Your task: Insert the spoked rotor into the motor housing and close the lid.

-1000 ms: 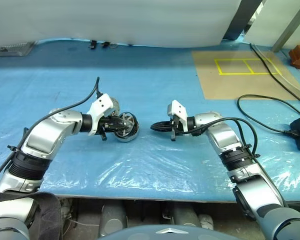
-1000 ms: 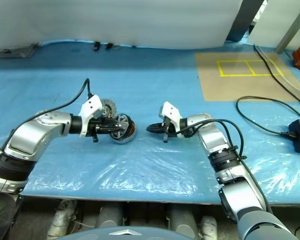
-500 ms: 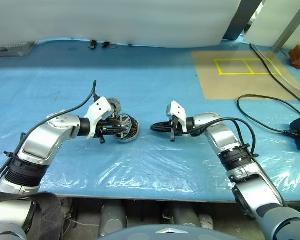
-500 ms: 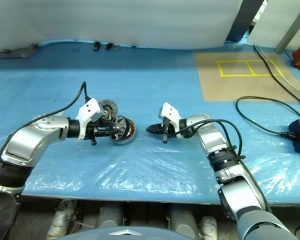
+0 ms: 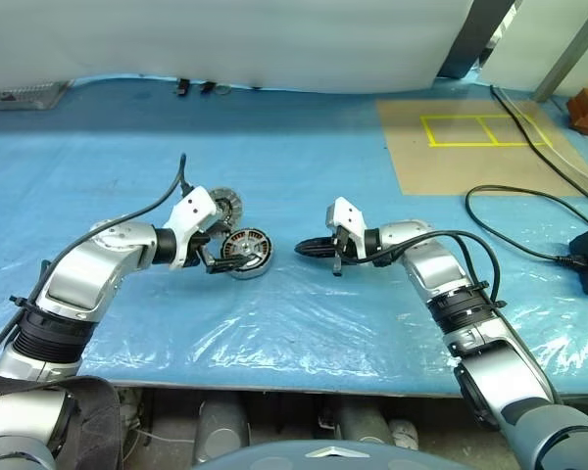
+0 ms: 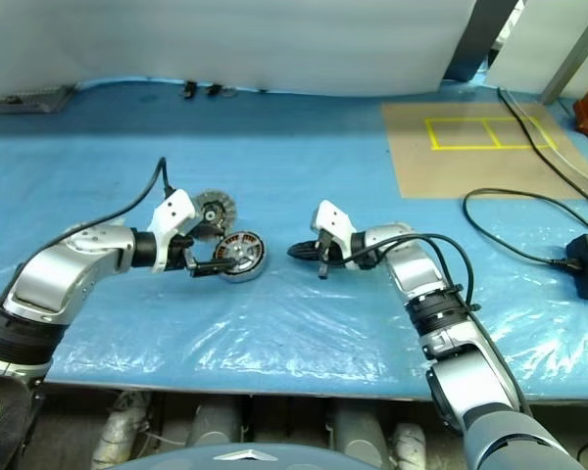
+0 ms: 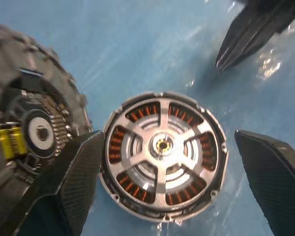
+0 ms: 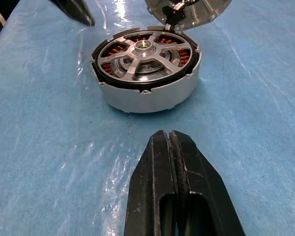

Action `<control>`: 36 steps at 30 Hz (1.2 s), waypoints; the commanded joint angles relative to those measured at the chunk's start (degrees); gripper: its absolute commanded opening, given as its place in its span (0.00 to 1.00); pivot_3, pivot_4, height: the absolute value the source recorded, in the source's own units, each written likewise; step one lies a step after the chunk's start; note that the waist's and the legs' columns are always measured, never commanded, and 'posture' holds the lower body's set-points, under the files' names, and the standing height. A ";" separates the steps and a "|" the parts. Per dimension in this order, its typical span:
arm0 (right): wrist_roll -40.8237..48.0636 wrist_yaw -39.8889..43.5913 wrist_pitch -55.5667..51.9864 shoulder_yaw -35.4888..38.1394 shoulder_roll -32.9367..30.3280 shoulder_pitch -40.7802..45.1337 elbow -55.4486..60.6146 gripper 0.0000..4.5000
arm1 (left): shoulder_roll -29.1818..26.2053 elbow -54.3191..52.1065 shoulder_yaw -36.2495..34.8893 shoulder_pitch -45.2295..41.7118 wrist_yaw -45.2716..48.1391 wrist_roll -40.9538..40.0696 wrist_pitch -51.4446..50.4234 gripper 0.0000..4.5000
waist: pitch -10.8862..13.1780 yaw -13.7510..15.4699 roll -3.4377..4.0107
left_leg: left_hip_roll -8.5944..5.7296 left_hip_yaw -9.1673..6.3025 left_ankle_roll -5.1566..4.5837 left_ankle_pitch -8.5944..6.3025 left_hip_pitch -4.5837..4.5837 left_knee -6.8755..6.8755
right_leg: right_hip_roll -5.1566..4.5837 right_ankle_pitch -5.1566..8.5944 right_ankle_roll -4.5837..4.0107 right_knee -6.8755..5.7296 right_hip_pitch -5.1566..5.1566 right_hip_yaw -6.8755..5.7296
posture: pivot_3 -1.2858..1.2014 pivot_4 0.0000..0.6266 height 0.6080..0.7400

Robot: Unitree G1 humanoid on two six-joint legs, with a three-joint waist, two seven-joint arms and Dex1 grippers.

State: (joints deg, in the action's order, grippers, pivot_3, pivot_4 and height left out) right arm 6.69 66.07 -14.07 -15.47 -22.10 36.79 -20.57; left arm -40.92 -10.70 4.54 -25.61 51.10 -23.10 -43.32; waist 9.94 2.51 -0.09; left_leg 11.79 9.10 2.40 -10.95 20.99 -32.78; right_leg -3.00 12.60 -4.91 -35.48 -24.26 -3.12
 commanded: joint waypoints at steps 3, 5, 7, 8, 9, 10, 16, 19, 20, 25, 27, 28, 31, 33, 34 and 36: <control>0.07 -0.43 1.65 0.49 0.43 1.37 0.50 0.00 | 2.60 -7.97 -7.33 5.30 -3.50 -5.53 -1.65 0.70 | 0.00 -0.11 0.00 | 0.00 0.00 0.00 0.00 0.02 0.01 | 0.00 0.00 0.00 0.03 0.00 0.00 | 0.52 0.24 1.00; 0.05 -0.62 1.88 0.56 0.45 1.35 0.45 0.00 | 3.89 -10.48 -8.37 8.38 -5.27 -5.91 -1.00 0.54 | 0.00 -0.02 0.00 | 0.01 0.00 -0.01 0.00 0.04 0.03 | 0.00 0.00 0.00 0.07 0.00 0.00 | 0.52 0.24 1.00; 0.07 -0.81 2.05 0.64 0.48 1.37 0.42 0.00 | 5.80 -12.95 -9.47 10.62 -7.80 -6.55 -0.57 0.39 | 0.00 0.02 0.00 | 0.02 0.00 -0.01 0.00 0.04 0.02 | 0.00 0.00 0.00 0.07 -0.01 -0.02 | 0.52 0.24 1.00; 0.09 -0.87 2.16 0.66 0.48 1.39 0.35 0.00 | 7.13 -13.85 -9.77 11.35 -9.81 -5.95 0.26 0.31 | 0.00 0.04 0.00 | 0.03 -0.01 -0.02 0.00 0.03 0.01 | 0.00 0.00 0.00 0.06 -0.01 -0.02 | 0.52 0.24 1.00; 0.08 -0.97 2.32 0.67 0.51 1.45 0.19 0.00 | 8.43 -14.10 -9.65 11.67 -11.99 -4.44 2.02 0.23 | 0.00 0.10 0.00 | 0.03 -0.03 -0.01 0.00 0.03 -0.02 | 0.00 0.00 0.00 0.06 0.00 -0.04 | 0.52 0.24 1.00; 0.07 -1.08 2.45 0.67 0.56 1.50 0.06 0.00 | 9.51 -14.06 -9.36 11.83 -13.81 -3.02 3.49 0.15 | 0.00 0.20 0.00 | 0.05 -0.04 -0.02 -0.01 0.02 -0.03 | -0.02 0.00 0.00 0.05 0.00 -0.04 | 0.52 0.24 1.00; 0.29 -1.05 2.50 0.36 1.21 1.92 0.05 0.00 | 15.31 -10.77 -1.41 11.30 -21.02 5.52 8.98 0.01 | 0.00 0.17 0.00 | 0.04 -0.14 -0.06 -0.02 0.03 -0.13 | -0.05 -0.01 0.03 0.03 0.01 -0.05 | 0.52 0.24 1.00; 0.25 -1.10 2.51 0.54 1.38 2.20 -0.07 0.00 | 18.18 -7.07 -0.09 10.71 -23.30 7.69 11.20 0.01 | 0.00 0.15 0.00 | 0.04 -0.16 -0.10 0.00 0.07 -0.11 | -0.04 -0.01 0.03 0.05 -0.01 -0.06 | 0.52 0.24 1.00; 0.07 -1.34 2.69 0.59 1.40 2.24 -0.16 0.00 | 18.32 -5.08 1.02 11.01 -23.75 9.31 12.14 0.01 | 0.00 0.05 0.00 | 0.03 -0.16 -0.11 0.01 0.08 -0.10 | -0.03 -0.01 0.03 0.05 -0.01 -0.07 | 0.52 0.24 1.00; -0.02 -1.61 2.91 0.69 1.20 2.10 -0.06 0.00 | 18.70 -1.31 4.16 13.41 -24.95 13.16 11.76 0.01 | -0.01 -0.06 0.00 | 0.02 -0.23 -0.18 -0.03 0.08 -0.09 | 0.00 -0.01 0.03 0.05 -0.01 -0.08 | 0.52 0.24 1.00; -0.08 -1.71 3.02 0.75 1.16 2.20 -0.22 0.00 | 19.19 -1.41 4.45 14.45 -24.62 12.85 11.53 0.01 | -0.01 -0.04 0.02 | 0.03 -0.23 -0.24 -0.08 0.05 -0.08 | -0.04 -0.01 0.03 0.05 0.01 -0.08 | 0.52 0.24 1.00; -0.15 -1.81 3.17 0.78 1.20 2.33 -0.49 0.00 | 19.81 -1.78 4.13 15.02 -24.67 12.11 11.15 0.01 | -0.02 -0.04 0.02 | 0.03 -0.23 -0.27 -0.10 0.05 -0.09 | -0.06 -0.01 0.03 0.05 0.02 -0.08 | 0.52 0.24 1.00; -0.12 -2.26 3.84 0.96 1.65 2.86 -1.24 0.00 | 21.07 -3.30 2.66 15.97 -24.11 10.31 12.47 0.01 | -0.02 0.00 0.02 | 0.02 -0.22 -0.26 -0.14 0.05 -0.09 | -0.08 -0.01 0.04 0.05 0.10 -0.08 | 0.52 0.24 1.00; 0.30 -2.71 4.29 1.31 2.20 3.22 -1.56 0.00 | 21.43 -4.89 0.88 16.25 -23.15 8.86 14.33 0.01 | -0.02 -0.01 0.03 | 0.02 -0.21 -0.26 -0.14 0.04 -0.09 | -0.08 -0.01 0.04 0.04 0.10 -0.08 | 0.52 0.24 1.00; 0.77 -2.79 4.27 1.64 2.53 3.39 -1.65 0.00 | 21.74 -5.71 -0.39 16.47 -23.12 7.95 14.92 0.01 | -0.02 -0.01 0.03 | 0.03 -0.21 -0.25 -0.14 0.05 -0.09 | -0.07 -0.01 0.04 0.04 0.10 -0.08 | 0.52 0.24 1.00; 1.56 -2.70 3.98 2.20 2.96 3.64 -1.63 0.00 | 22.17 -7.30 -2.53 17.03 -22.26 6.10 17.85 0.01 | -0.02 -0.07 0.03 | 0.03 -0.21 -0.26 -0.14 0.05 -0.08 | -0.07 -0.01 0.04 0.04 0.08 -0.08 | 0.52 0.24 1.00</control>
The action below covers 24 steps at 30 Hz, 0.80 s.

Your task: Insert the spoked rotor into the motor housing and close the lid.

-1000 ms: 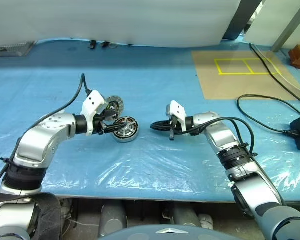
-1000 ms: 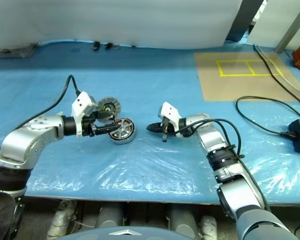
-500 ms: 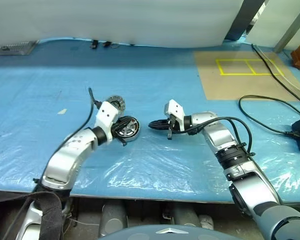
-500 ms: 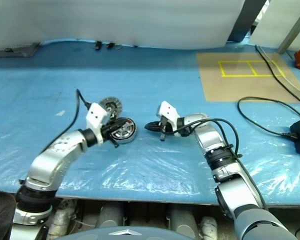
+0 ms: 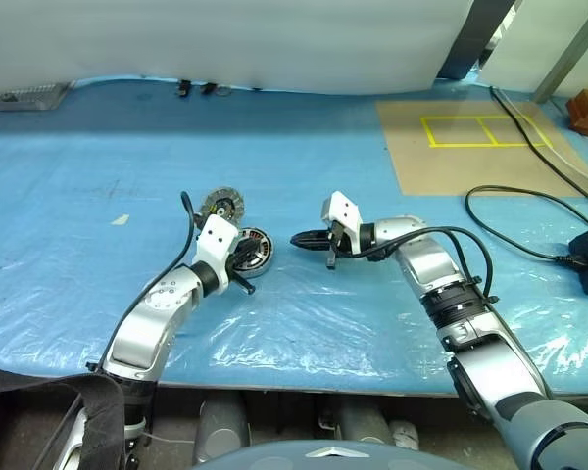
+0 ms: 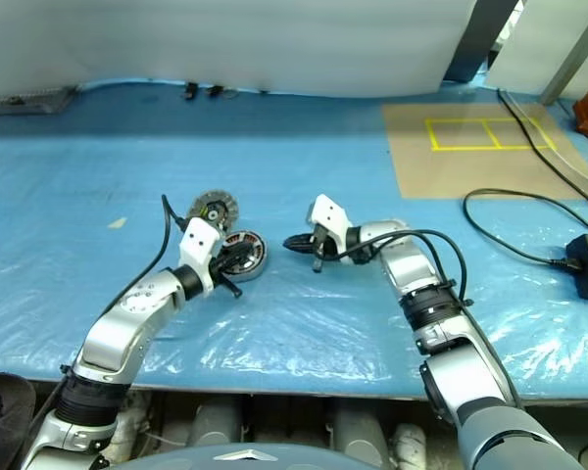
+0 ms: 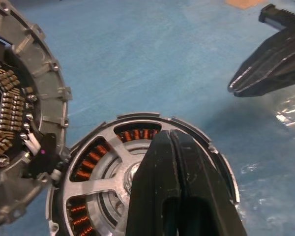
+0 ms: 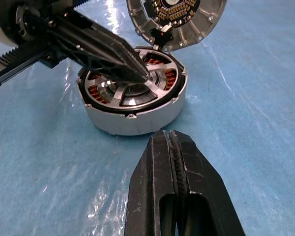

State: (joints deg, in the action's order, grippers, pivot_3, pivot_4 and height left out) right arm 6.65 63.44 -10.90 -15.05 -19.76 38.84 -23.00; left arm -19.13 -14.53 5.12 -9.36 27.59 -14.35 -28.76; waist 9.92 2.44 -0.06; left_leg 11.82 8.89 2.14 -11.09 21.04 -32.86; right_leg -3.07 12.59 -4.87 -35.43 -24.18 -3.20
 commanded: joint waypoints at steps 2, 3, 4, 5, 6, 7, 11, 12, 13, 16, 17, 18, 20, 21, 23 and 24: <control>2.12 0.19 0.56 2.20 0.99 1.79 0.93 0.00 | 0.75 -5.70 -5.02 1.75 2.64 -4.44 7.34 0.01 | 0.00 0.08 -0.01 | 0.00 -0.02 -0.02 0.01 0.02 0.00 | 0.00 0.00 0.00 0.01 -0.09 -0.01 | 0.52 0.24 1.00; 2.34 0.41 0.45 2.33 1.19 1.84 1.08 0.00 | 1.23 -7.35 -6.27 2.38 3.34 -6.30 8.76 0.01 | 0.01 0.11 -0.01 | 0.00 -0.04 -0.03 0.02 0.07 0.00 | 0.00 0.00 -0.01 0.03 -0.12 -0.02 | 0.52 0.24 1.00; 2.56 0.69 0.32 2.39 1.36 1.86 1.26 0.00 | 1.82 -9.32 -7.56 3.24 3.99 -9.22 8.60 0.01 | 0.01 0.11 -0.01 | 0.00 -0.06 -0.04 0.03 0.08 0.01 | 0.00 0.00 -0.01 0.06 -0.12 -0.04 | 0.52 0.24 1.00; 2.75 1.07 0.20 2.28 1.55 1.85 1.52 0.00 | 1.95 -11.67 -8.87 4.54 4.84 -12.54 7.89 0.01 | 0.01 0.11 -0.01 | 0.00 -0.06 -0.05 0.03 0.09 0.03 | 0.00 0.00 -0.01 0.09 -0.12 -0.04 | 0.52 0.24 1.00; 3.00 1.69 0.50 2.00 1.71 1.72 1.99 0.00 | 1.67 -13.89 -10.02 6.33 5.65 -15.19 7.02 0.01 | 0.01 0.10 -0.01 | -0.01 -0.06 -0.05 0.03 0.09 0.05 | 0.00 0.00 -0.01 0.11 -0.12 -0.04 | 0.52 0.24 1.00; 3.30 2.29 0.82 1.82 1.85 1.53 2.47 0.00 | 1.23 -15.26 -10.76 8.01 6.16 -16.69 6.45 0.01 | 0.01 -0.05 -0.01 | 0.00 -0.05 -0.05 0.03 0.10 0.07 | 0.00 0.00 -0.01 0.13 -0.12 -0.04 | 0.52 0.24 1.00; 5.09 3.87 0.16 1.73 2.61 0.45 5.14 0.00 | -1.33 -17.13 -13.69 16.40 6.34 -16.24 7.58 0.01 | 0.01 -0.29 0.00 | 0.04 -0.02 -0.02 0.01 0.06 0.18 | 0.07 0.00 -0.01 0.15 -0.12 -0.04 | 0.52 0.24 1.00; 5.43 4.04 -0.14 1.71 2.78 0.21 5.74 0.00 | -1.60 -17.18 -14.56 17.88 6.09 -15.96 8.52 0.01 | 0.02 -0.23 0.00 | 0.04 -0.01 0.00 -0.01 0.05 0.20 | 0.08 0.01 0.00 0.15 -0.12 -0.04 | 0.52 0.24 1.00; 5.80 4.19 -0.40 1.71 2.91 0.00 6.30 0.00 | -1.63 -17.16 -15.37 18.87 6.01 -16.18 9.23 0.01 | 0.02 -0.14 0.00 | 0.04 -0.01 0.01 -0.02 -0.01 0.19 | 0.08 0.01 0.00 0.15 -0.12 -0.05 | 0.52 0.24 1.00; 6.25 4.62 -0.86 1.39 3.02 -0.41 7.72 0.00 | -1.95 -14.86 -17.87 19.92 5.69 -15.81 11.04 0.01 | 0.02 0.24 0.00 | 0.04 -0.02 0.02 -0.02 -0.03 0.12 | 0.04 0.01 0.02 0.15 -0.08 -0.05 | 0.52 0.24 1.00; 6.17 4.71 -0.81 1.28 2.97 -0.50 7.98 0.00 | -3.04 -13.45 -17.94 19.96 5.82 -14.38 11.15 0.01 | 0.02 0.26 0.00 | 0.02 -0.02 0.01 -0.02 -0.04 0.10 | 0.01 0.01 0.03 0.15 -0.06 -0.05 | 0.52 0.24 1.00; 6.10 4.61 -0.81 1.31 2.99 -0.51 8.12 0.00 | -4.51 -11.40 -17.75 19.46 5.45 -11.97 11.31 0.01 | 0.02 0.25 -0.01 | -0.01 -0.03 0.01 -0.02 -0.05 0.09 | -0.01 0.00 0.04 0.16 -0.03 -0.05 | 0.52 0.24 1.00; 5.86 4.25 -0.70 1.38 3.02 -0.59 8.38 0.00 | -6.34 -8.03 -17.63 17.89 4.20 -8.71 12.07 0.01 | 0.02 0.09 -0.01 | 0.00 -0.04 0.01 -0.02 -0.10 0.10 | -0.01 -0.01 0.07 0.18 0.00 -0.04 | 0.52 0.24 1.00; 5.53 4.00 -0.44 1.31 2.94 -0.60 8.41 0.00 | -6.62 -6.35 -17.99 16.28 3.33 -8.29 12.05 0.01 | 0.02 0.06 -0.01 | 0.01 -0.05 0.01 -0.02 -0.09 0.11 | 0.00 -0.01 0.07 0.18 -0.01 -0.04 | 0.52 0.24 1.00; 5.26 3.41 -0.30 1.28 2.91 -0.71 8.58 0.00 | -7.56 -2.53 -17.58 12.42 2.43 -6.57 12.01 0.01 | 0.02 0.11 -0.01 | 0.00 -0.06 0.01 -0.02 -0.08 0.12 | 0.01 -0.02 0.07 0.18 -0.02 -0.05 | 0.52 0.24 1.00; 5.25 3.23 -0.35 1.25 2.89 -0.87 8.84 0.00 | -7.73 -0.61 -17.23 10.44 2.18 -5.75 12.36 0.01 | 0.02 0.12 -0.01 | 0.02 -0.07 0.01 -0.01 -0.05 0.11 | 0.02 -0.02 0.06 0.18 -0.03 -0.05 | 0.52 0.24 1.00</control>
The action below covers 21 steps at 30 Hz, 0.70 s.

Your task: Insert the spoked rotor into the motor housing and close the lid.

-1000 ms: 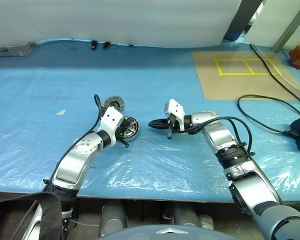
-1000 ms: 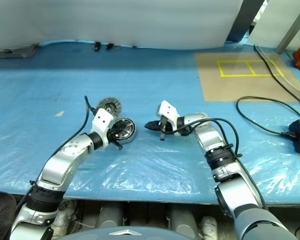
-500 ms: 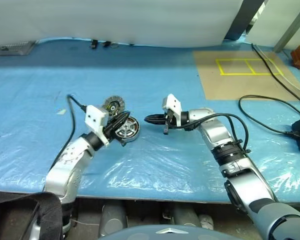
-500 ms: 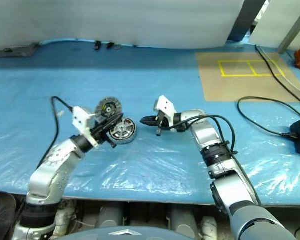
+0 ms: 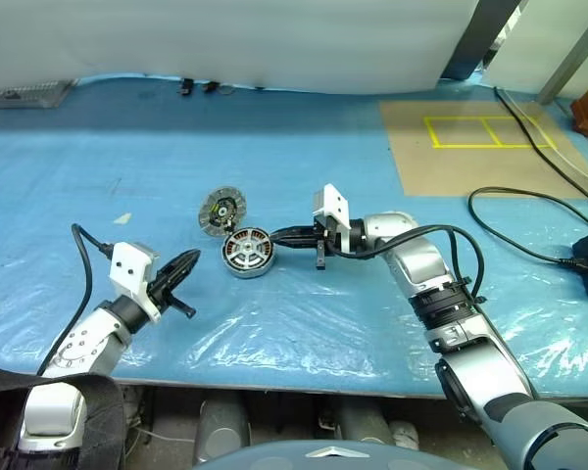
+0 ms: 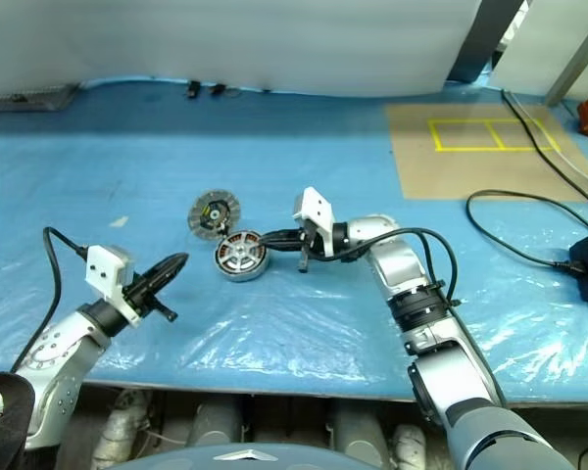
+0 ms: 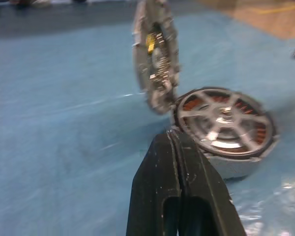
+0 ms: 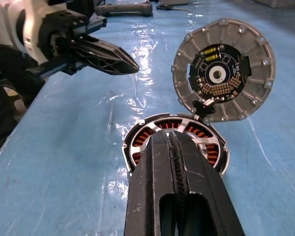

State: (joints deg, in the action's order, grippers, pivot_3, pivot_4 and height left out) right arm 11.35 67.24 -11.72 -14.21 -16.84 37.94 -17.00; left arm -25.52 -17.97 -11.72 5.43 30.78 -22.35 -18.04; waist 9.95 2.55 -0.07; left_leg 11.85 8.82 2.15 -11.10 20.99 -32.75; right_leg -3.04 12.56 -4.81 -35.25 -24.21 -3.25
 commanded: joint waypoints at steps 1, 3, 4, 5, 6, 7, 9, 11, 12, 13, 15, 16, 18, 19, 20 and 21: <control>0.61 -0.72 0.33 0.39 -0.07 -0.20 3.28 0.00 | -1.25 4.91 -0.09 -6.54 -1.42 3.04 2.15 0.01 | 0.00 0.02 0.00 | -0.01 -0.01 0.00 0.00 0.00 0.00 | 0.00 0.00 0.00 -0.01 0.00 0.00 | 0.52 0.24 1.00; 0.70 -0.92 0.06 0.32 -0.22 -0.61 4.13 0.00 | -0.58 8.87 0.17 -10.77 -1.82 3.77 3.53 0.01 | 0.00 -0.02 0.00 | -0.01 -0.02 0.00 0.01 0.01 -0.02 | -0.01 -0.01 -0.01 -0.02 0.00 0.00 | 0.52 0.24 1.00; 0.72 -1.03 -0.06 0.31 -0.33 -0.79 4.46 0.00 | -0.21 10.77 0.29 -12.76 -1.85 3.98 4.22 0.01 | 0.00 -0.01 0.00 | -0.05 -0.05 -0.01 0.01 0.00 -0.01 | -0.03 -0.01 -0.01 -0.02 0.01 0.01 | 0.52 0.24 1.00; 0.70 -1.17 -0.27 0.28 -0.50 -0.98 4.74 0.00 | 0.25 12.94 0.44 -14.81 -1.65 4.10 5.14 0.01 | -0.01 -0.01 -0.01 | -0.04 -0.04 -0.02 0.02 0.02 -0.02 | -0.02 -0.01 -0.01 -0.02 0.00 0.01 | 0.52 0.24 1.00; 0.49 -1.29 -0.56 0.08 -0.75 -1.15 4.98 0.00 | 0.68 15.47 0.76 -16.89 -1.20 4.36 6.40 0.01 | -0.01 0.00 -0.01 | -0.04 -0.05 -0.03 0.03 0.02 -0.02 | -0.02 -0.01 -0.01 -0.03 0.00 0.01 | 0.52 0.24 1.00; 0.15 -1.36 -0.68 -0.23 -1.03 -1.30 5.21 0.00 | 1.01 17.55 1.23 -18.59 -0.53 4.47 7.31 0.01 | -0.01 0.01 -0.01 | -0.05 -0.05 -0.04 0.04 0.02 -0.02 | -0.02 -0.01 -0.01 -0.04 0.00 0.01 | 0.52 0.24 1.00; -0.22 -1.39 -0.84 -0.62 -1.57 -1.74 5.86 0.00 | 2.12 21.15 2.23 -21.97 1.31 3.78 8.25 0.01 | -0.02 0.01 -0.03 | -0.04 -0.05 -0.07 0.06 0.02 -0.03 | -0.01 -0.01 -0.01 -0.05 0.00 0.01 | 0.52 0.24 1.00; -0.15 -1.71 -1.44 -0.46 -2.00 -2.00 6.45 0.00 | 3.02 24.08 3.02 -24.79 3.03 3.50 9.93 0.01 | -0.02 -0.02 -0.03 | -0.05 -0.06 -0.06 0.06 0.04 -0.04 | -0.02 -0.01 -0.01 -0.06 0.00 0.01 | 0.52 0.24 1.00; -0.16 -1.91 -1.70 -0.38 -2.18 -2.09 6.69 0.00 | 3.35 25.18 3.25 -25.78 3.74 3.53 10.94 0.01 | -0.02 -0.01 -0.03 | -0.05 -0.07 -0.05 0.07 0.03 -0.05 | -0.02 -0.02 -0.01 -0.06 0.00 0.01 | 0.52 0.24 1.00; -0.36 -2.10 -2.29 -0.39 -2.67 -2.35 7.07 0.00 | 4.14 25.76 3.39 -27.23 5.29 2.39 11.58 0.01 | -0.01 -0.02 -0.04 | -0.05 -0.08 -0.05 0.07 0.05 -0.05 | -0.02 -0.02 -0.01 -0.06 0.00 0.01 | 0.52 0.24 1.00; -0.43 -2.31 -3.23 -0.28 -3.48 -2.99 7.91 0.00 | 5.10 26.18 3.71 -29.04 8.06 0.56 11.99 0.01 | -0.01 0.11 -0.04 | -0.05 -0.08 0.00 0.11 0.05 -0.06 | -0.02 -0.02 -0.01 -0.07 0.00 0.01 | 0.52 0.24 1.00; -0.17 -2.39 -3.96 -0.05 -3.99 -3.41 8.54 0.00 | 5.33 26.15 4.06 -29.72 9.94 -0.24 11.98 0.01 | -0.01 0.19 -0.04 | -0.05 -0.08 0.10 0.17 0.07 -0.06 | -0.02 -0.02 -0.01 -0.07 0.00 0.01 | 0.52 0.24 1.00; 0.09 -2.47 -4.88 0.34 -5.14 -4.18 9.49 0.00 | 5.26 25.16 4.83 -30.39 13.76 -2.46 10.22 0.01 | -0.01 0.27 -0.04 | -0.06 -0.07 0.13 0.19 0.07 -0.05 | -0.02 -0.02 -0.01 -0.07 0.00 0.01 | 0.52 0.24 1.00; 0.03 -2.54 -5.14 0.42 -5.68 -4.51 9.79 0.00 | 4.95 25.01 5.14 -30.59 15.17 -2.97 9.70 0.01 | -0.01 0.28 -0.04 | -0.05 -0.07 0.12 0.20 0.08 -0.05 | -0.03 -0.02 -0.01 -0.07 0.00 0.01 | 0.52 0.24 1.00; -0.06 -2.68 -5.20 0.53 -6.13 -4.79 9.97 0.00 | 4.45 25.00 5.56 -30.69 16.68 -3.44 8.81 0.01 | -0.01 0.25 -0.04 | -0.05 -0.07 0.13 0.19 0.07 -0.05 | -0.02 -0.02 -0.01 -0.07 0.00 0.01 | 0.52 0.24 1.00; -0.08 -2.80 -5.26 0.57 -6.40 -4.96 10.10 0.00 | 4.11 25.11 5.81 -30.76 17.63 -3.63 8.30 0.01 | -0.01 0.22 -0.04 | -0.06 -0.07 0.14 0.19 0.07 -0.05 | -0.02 -0.02 -0.01 -0.07 0.00 0.01 | 0.52 0.24 1.00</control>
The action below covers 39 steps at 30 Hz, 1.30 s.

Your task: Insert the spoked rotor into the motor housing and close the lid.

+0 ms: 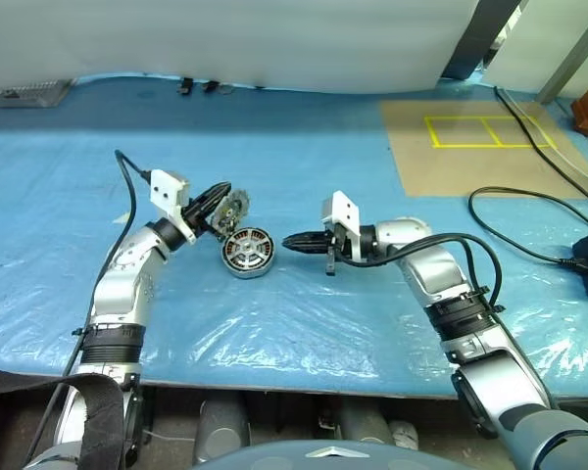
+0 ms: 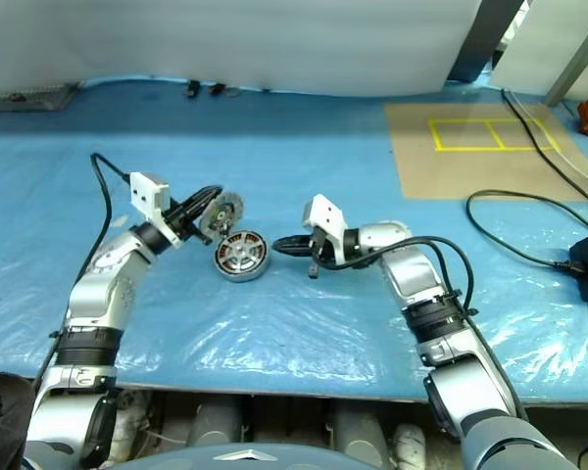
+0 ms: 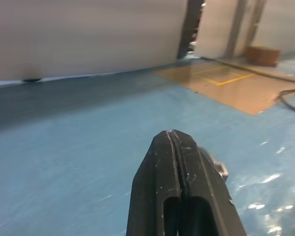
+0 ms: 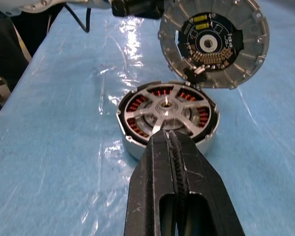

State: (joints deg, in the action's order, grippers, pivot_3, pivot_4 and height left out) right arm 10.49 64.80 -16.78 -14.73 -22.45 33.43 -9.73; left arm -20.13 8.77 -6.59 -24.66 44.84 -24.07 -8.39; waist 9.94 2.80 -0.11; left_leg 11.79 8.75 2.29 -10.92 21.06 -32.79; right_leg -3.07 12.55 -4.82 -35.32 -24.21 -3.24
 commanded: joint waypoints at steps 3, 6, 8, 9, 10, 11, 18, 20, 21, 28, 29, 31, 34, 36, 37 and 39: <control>1.19 -1.20 -0.70 1.63 -1.11 -0.41 2.95 0.00 | -3.05 -1.29 1.96 -0.54 7.26 -1.73 -2.72 0.01 | 0.00 -0.23 0.00 | 0.01 0.00 0.02 -0.01 -0.01 0.01 | 0.02 0.00 0.00 -0.01 0.00 0.00 | 0.52 0.24 1.00; 1.30 -2.07 0.03 3.38 -1.76 1.15 0.62 0.00 | -5.14 -1.59 4.39 0.40 9.60 0.51 -3.25 0.01 | 0.00 -0.14 0.00 | 0.01 0.00 0.03 -0.02 -0.03 0.00 | 0.01 0.00 0.00 -0.04 0.00 0.00 | 0.52 0.24 1.00; 1.41 -2.44 0.54 4.46 -2.07 2.25 -0.95 0.00 | -6.00 -2.38 5.57 1.09 10.43 1.32 -3.43 0.01 | 0.00 -0.12 0.00 | 0.00 0.00 0.03 -0.02 -0.04 -0.02 | -0.01 0.00 0.00 -0.04 0.00 0.00 | 0.52 0.24 1.00; 1.38 -2.53 0.91 4.85 -2.24 2.90 -1.75 0.00 | -6.31 -2.99 6.19 1.36 10.40 1.95 -3.29 0.01 | 0.00 -0.09 0.00 | -0.02 0.00 0.03 -0.02 -0.04 -0.02 | -0.03 0.00 0.00 -0.04 0.01 0.00 | 0.52 0.24 1.00; 1.31 -2.58 1.23 5.12 -2.28 3.51 -2.56 0.00 | -6.60 -3.09 6.72 1.39 10.18 2.92 -2.77 0.01 | 0.00 -0.09 0.00 | -0.02 0.01 0.03 -0.02 -0.04 -0.02 | -0.03 0.00 0.00 -0.05 0.01 0.01 | 0.52 0.24 1.00; 1.26 -2.59 1.56 5.42 -2.31 4.22 -3.50 0.00 | -7.15 -3.35 7.55 1.50 10.17 4.11 -2.32 0.01 | 0.00 -0.11 0.00 | -0.01 0.01 0.04 -0.02 -0.04 -0.03 | -0.03 0.00 0.00 -0.06 0.01 0.01 | 0.52 0.24 1.00; 2.24 -3.32 2.33 6.66 -0.11 6.58 -5.09 0.00 | -10.05 -7.46 12.78 5.07 8.53 12.09 -0.25 0.01 | 0.00 -0.28 0.01 | 0.01 0.00 0.01 0.00 -0.04 0.01 | 0.00 0.01 -0.01 -0.05 -0.01 0.00 | 0.52 0.24 1.00; 2.83 -3.84 1.98 6.60 1.38 6.85 -4.70 0.00 | -10.14 -8.83 13.77 7.00 7.71 13.63 0.01 0.01 | 0.01 -0.29 0.01 | 0.01 0.00 0.02 0.00 -0.03 0.02 | -0.01 0.01 -0.01 -0.04 -0.01 0.00 | 0.52 0.24 1.00; 3.05 -3.99 1.86 6.30 2.30 7.00 -4.52 0.00 | -10.34 -9.51 14.07 8.23 7.33 14.29 0.23 0.01 | 0.01 -0.32 0.01 | 0.01 0.01 0.02 -0.01 -0.04 0.02 | -0.01 0.01 -0.01 -0.04 -0.01 0.00 | 0.52 0.24 1.00; 2.34 -6.06 1.78 5.20 8.52 10.48 -8.29 0.00 | -10.11 -13.19 9.18 12.88 4.45 11.64 1.02 0.01 | 0.01 -0.45 0.04 | 0.01 0.02 0.08 -0.04 -0.11 -0.02 | -0.02 0.00 -0.01 -0.14 0.00 0.01 | 0.52 0.24 1.00; 2.44 -6.33 1.55 5.00 9.79 11.22 -8.98 0.00 | -9.17 -14.24 7.13 13.26 3.25 9.73 1.13 0.01 | 0.01 -0.46 0.04 | 0.01 0.03 0.08 -0.04 -0.12 -0.03 | -0.02 0.00 -0.02 -0.17 0.00 0.03 | 0.52 0.24 1.00; 1.83 -7.22 1.71 4.24 12.46 12.91 -10.86 0.00 | -7.36 -17.44 2.65 14.43 0.64 5.74 1.21 0.01 | 0.02 -0.56 0.05 | 0.02 0.04 0.09 -0.04 -0.12 -0.03 | -0.01 0.00 -0.02 -0.18 -0.02 0.02 | 0.52 0.24 1.00; 1.06 -7.42 2.13 3.49 14.87 14.58 -13.32 0.04 | -6.50 -20.18 -0.90 17.06 -1.36 3.87 2.06 0.00 | 0.02 -0.47 0.05 | 0.03 0.02 0.10 -0.04 -0.04 -0.02 | 0.00 0.01 -0.03 -0.16 -0.07 0.02 | 0.52 0.24 1.00; -0.17 -8.18 3.06 2.33 16.80 16.21 -16.42 0.13 | -6.25 -21.78 -2.97 20.11 -2.62 3.63 3.29 0.00 | 0.02 -0.57 0.05 | 0.02 0.03 0.10 -0.05 -0.03 0.03 | 0.00 0.01 -0.03 -0.09 -0.07 0.02 | 0.52 0.24 1.00; -0.64 -8.53 3.32 1.85 17.72 16.98 -17.74 0.20 | -5.81 -22.61 -3.81 21.57 -3.32 3.34 3.86 0.00 | 0.02 -0.59 0.05 | 0.02 0.02 0.10 -0.05 -0.02 0.04 | -0.01 0.01 -0.03 -0.05 -0.07 0.02 | 0.52 0.24 1.00; -1.39 -8.51 3.47 0.99 19.13 18.07 -19.44 0.35 | -4.93 -23.73 -4.72 24.19 -4.60 3.20 4.55 0.00 | 0.02 -0.53 0.05 | 0.02 0.03 0.10 -0.05 0.00 0.08 | -0.01 0.01 -0.03 0.02 -0.07 0.02 | 0.52 0.24 1.00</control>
State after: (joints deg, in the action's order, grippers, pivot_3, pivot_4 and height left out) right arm 9.51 56.38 -14.38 -13.04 -4.29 49.52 -29.18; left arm -25.34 -12.19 -9.75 -1.30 41.27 -20.04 -5.43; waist 9.95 2.27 -0.06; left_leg 11.81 8.80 2.40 -10.97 21.06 -32.71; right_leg -3.08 12.56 -4.85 -35.30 -24.28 -3.23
